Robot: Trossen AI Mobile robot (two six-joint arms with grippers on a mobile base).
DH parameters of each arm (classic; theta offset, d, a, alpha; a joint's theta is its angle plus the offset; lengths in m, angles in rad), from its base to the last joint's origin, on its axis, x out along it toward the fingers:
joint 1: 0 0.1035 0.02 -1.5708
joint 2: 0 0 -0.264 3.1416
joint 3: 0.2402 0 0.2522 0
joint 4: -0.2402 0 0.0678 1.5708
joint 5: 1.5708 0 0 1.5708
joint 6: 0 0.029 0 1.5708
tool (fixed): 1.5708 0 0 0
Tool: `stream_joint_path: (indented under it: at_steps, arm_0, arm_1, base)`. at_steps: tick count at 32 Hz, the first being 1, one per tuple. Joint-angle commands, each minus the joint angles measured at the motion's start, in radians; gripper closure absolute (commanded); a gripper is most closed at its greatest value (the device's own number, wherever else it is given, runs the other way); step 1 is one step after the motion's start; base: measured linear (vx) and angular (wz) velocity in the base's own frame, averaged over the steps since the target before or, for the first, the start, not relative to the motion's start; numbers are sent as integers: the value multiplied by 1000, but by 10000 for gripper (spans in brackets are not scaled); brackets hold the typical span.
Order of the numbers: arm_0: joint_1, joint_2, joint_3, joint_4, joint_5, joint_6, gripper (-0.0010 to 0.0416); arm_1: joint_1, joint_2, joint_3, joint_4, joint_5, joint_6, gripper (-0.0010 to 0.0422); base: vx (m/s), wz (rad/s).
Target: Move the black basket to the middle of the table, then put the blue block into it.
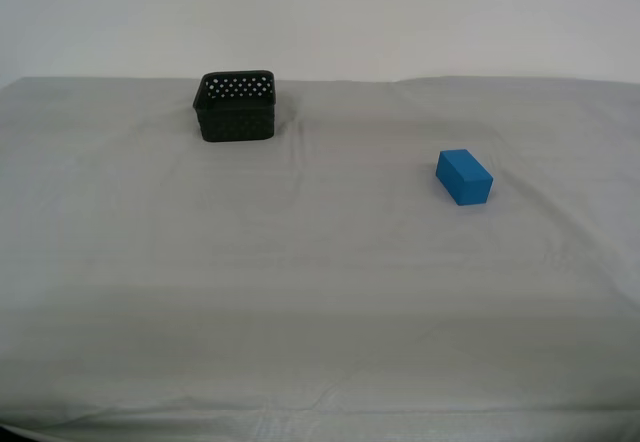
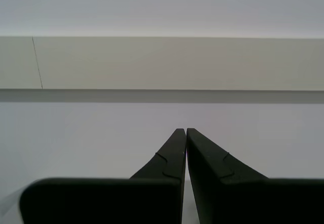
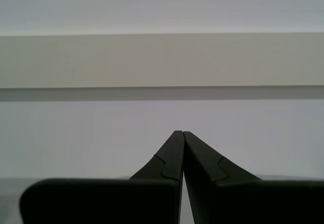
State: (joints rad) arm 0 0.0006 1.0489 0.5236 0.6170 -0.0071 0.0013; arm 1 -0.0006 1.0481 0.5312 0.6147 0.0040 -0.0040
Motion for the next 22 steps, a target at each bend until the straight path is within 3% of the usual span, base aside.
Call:
stream_joint_path:
  at_steps: [1, 13, 18, 22]
  arm_0:
    - [6, 0, 48, -73, -44, -31, 406]
    - [6, 0, 48, -80, -44, -32, 406]
    - [6, 0, 48, -79, -44, -31, 406]
    - [6, 0, 48, -80, -45, -31, 406]
  arm_1:
    - [-1, 0, 34, -187, 7, 23, 412]
    - [0, 0, 34, -186, 7, 23, 412]
    - [-1, 0, 40, -199, 31, -27, 412]
    - [-2, 14, 94, -314, 31, -40, 412]
  base:
    - [0, 0]
    - [0, 0]
    - [0, 0]
    - [0, 0]
